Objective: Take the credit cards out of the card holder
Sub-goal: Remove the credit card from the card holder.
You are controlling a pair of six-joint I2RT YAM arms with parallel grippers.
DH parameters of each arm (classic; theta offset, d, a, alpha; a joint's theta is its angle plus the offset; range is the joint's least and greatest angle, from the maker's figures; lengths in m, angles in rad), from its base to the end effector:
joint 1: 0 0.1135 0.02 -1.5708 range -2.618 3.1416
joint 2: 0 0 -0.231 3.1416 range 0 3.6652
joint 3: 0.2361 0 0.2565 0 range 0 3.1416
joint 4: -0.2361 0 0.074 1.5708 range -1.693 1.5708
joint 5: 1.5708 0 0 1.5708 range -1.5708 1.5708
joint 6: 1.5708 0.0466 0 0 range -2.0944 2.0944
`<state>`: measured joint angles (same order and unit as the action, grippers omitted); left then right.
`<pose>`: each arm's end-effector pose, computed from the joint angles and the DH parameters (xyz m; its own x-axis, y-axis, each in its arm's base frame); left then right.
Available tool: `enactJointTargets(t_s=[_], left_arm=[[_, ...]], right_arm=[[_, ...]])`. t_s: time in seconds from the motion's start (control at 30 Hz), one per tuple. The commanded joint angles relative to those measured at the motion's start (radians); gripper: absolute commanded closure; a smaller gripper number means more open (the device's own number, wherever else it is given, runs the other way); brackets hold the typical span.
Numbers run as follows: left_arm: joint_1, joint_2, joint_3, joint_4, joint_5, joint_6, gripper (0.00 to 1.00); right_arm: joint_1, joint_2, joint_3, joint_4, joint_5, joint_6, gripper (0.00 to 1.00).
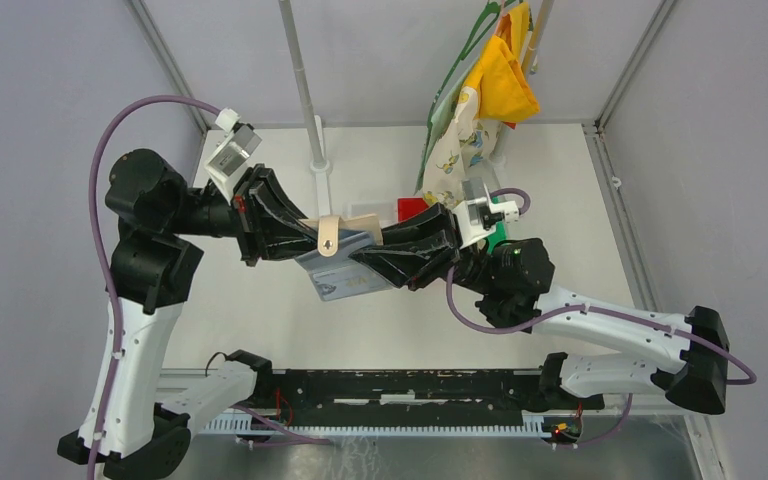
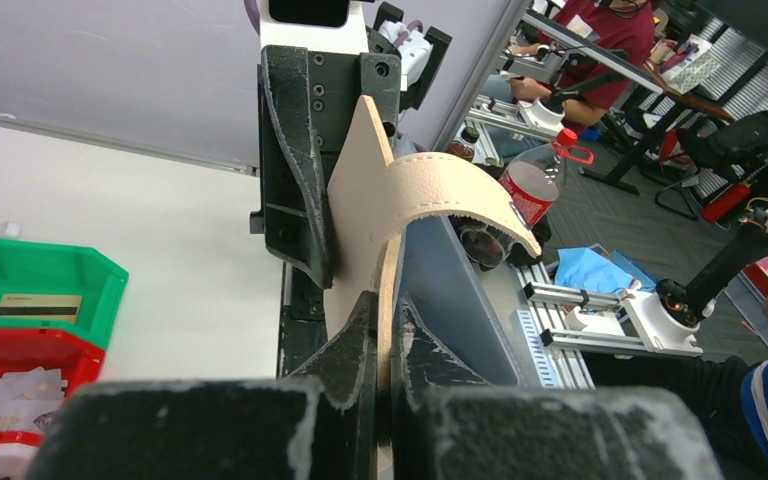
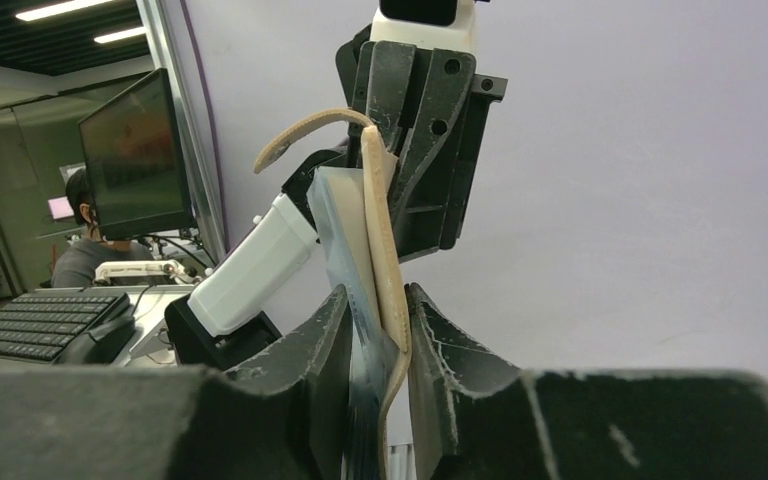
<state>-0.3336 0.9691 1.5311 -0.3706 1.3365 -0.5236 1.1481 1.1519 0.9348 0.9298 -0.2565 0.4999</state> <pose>0.1284 -0.0925 0.5037 -0.3335 -0.0073 -0.9427 0.9371 -0.1120 -0.3306 0.1010 0.2534 0.4073 -0.2252 0.6297 -0.7435 -0.9719 -0.0912 0.2171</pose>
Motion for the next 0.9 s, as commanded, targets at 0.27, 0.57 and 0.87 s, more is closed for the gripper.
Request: enactJointTargets(t_s=[0.27,0.57,0.87], left_arm=[[0.001,-0.010,0.020,-0.105,-0.016,0.121,0.78],[0.003,0.039,0.171,-0.230,-0.153,0.255,0.60],[0.002,0.015,0.051,-0.058,-0.007,0.092,0.60]], right_arm=[[0.002,-0.003,0.052,-0.005,-0.032,0.030,1.00],[0.001,-0.102,-0.015,-0.207,0.021,-0.036,1.00],[0.001,-0.103,0.012,-0.271,-0.036,-0.041,1.00]])
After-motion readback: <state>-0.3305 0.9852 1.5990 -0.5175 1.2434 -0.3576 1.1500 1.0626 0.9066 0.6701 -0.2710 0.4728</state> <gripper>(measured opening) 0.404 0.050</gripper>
